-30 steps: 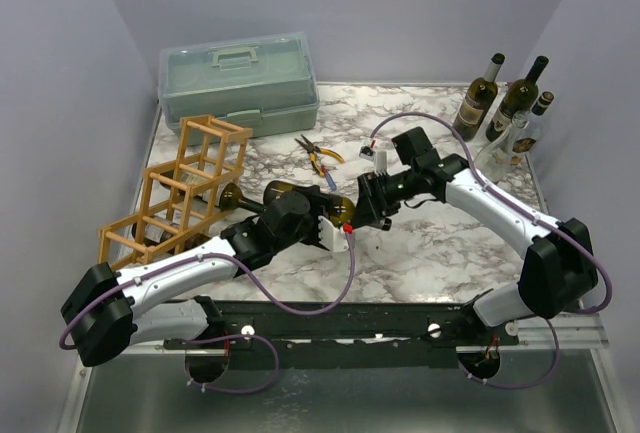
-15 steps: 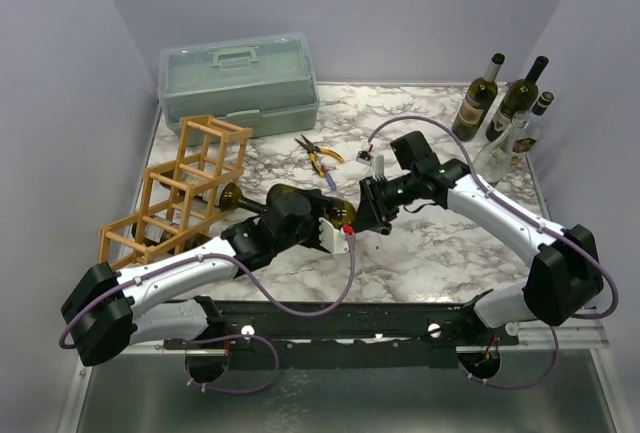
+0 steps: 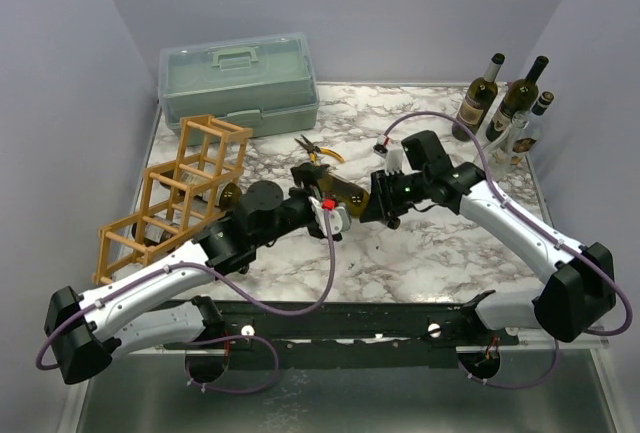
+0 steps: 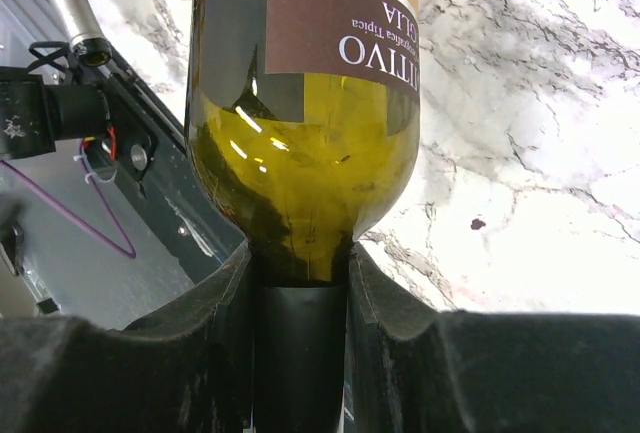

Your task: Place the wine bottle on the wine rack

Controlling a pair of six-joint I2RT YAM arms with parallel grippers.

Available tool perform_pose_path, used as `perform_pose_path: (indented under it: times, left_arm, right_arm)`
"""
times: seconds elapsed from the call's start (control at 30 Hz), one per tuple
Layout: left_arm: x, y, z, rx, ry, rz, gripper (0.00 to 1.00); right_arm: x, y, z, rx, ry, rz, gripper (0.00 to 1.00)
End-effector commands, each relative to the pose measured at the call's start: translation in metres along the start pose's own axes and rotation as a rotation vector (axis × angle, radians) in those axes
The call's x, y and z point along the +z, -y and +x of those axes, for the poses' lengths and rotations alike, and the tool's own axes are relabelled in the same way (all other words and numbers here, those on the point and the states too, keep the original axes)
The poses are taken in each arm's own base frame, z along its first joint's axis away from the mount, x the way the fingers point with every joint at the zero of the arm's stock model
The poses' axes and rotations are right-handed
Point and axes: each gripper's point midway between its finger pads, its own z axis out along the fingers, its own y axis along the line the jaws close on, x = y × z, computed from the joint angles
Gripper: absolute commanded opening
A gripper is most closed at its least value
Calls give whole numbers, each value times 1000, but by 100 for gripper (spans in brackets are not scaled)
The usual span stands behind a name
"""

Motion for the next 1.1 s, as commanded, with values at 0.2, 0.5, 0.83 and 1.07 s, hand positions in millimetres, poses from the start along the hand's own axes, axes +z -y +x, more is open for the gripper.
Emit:
perform_pose_path:
  times: [0.2,0.5,0.83,1.07]
  left_arm:
    - [-59,-127,-45,-451,169,-388,99]
    - [-137,-193,-12,-575,179,-852,99]
    - [-162,-208,13,-570,89,-1022,99]
    - [-161,-205,13,-551,87,-1003,99]
  right_arm:
    - [-19,-75,-30,-171,186,-271,1]
    - [16,-131,-20,-203,126,-451,0]
    - [59,-184,-9,-250,61,-583,0]
    - [71,-189,-16,-241,77,-587,1]
